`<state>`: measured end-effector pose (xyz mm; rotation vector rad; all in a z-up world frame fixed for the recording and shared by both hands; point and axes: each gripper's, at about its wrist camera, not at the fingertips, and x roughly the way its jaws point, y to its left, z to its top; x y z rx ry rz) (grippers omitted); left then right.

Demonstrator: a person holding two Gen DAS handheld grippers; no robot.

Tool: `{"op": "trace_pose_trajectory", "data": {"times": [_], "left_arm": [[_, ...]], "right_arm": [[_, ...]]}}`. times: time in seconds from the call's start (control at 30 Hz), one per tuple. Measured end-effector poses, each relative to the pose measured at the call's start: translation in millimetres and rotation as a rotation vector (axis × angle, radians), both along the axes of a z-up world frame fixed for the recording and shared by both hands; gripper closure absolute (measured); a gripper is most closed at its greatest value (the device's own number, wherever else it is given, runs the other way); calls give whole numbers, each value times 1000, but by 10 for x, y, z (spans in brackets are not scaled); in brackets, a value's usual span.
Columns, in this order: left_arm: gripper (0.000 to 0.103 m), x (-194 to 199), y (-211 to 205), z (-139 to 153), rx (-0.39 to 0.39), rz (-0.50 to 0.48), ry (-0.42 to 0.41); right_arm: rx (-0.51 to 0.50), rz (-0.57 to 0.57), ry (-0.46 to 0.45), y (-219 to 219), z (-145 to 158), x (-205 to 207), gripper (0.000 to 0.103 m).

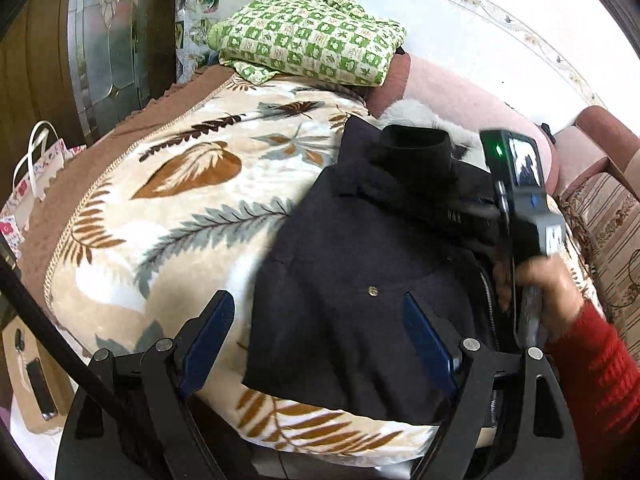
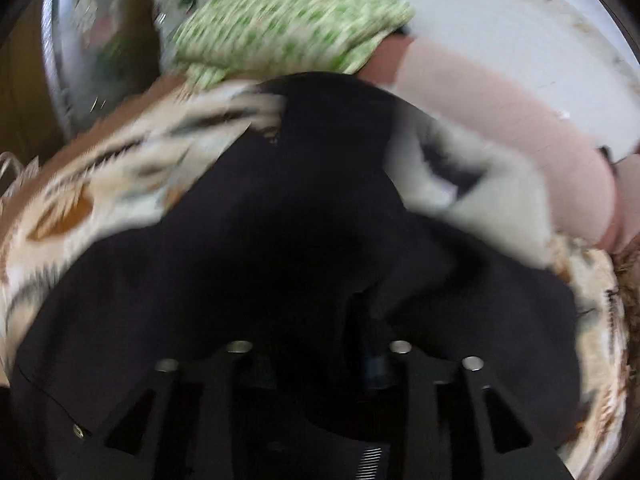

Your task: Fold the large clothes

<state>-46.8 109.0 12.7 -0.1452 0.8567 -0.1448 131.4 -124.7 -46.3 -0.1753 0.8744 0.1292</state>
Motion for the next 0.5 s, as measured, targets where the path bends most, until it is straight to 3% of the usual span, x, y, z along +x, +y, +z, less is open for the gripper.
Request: {"op": "trace_pose_trajectory", "data": {"times": [0.03,0.1,0.2,0.5], "left_arm": [[19,29,4,-1,3,-3,-1],[19,110,-15,-13,5,-9,7],[19,307,-100,-16,1,-27,11],[19,1308,-821,149,27,-173,-26]], "right_arm": [[5,10,-22,-15,17,-103,55],[65,17,-57,-137,114,-285,38],[163,-36,-140,-402,317,-548,29],[303,-345,-343,-1589,490,-989,27]]}}
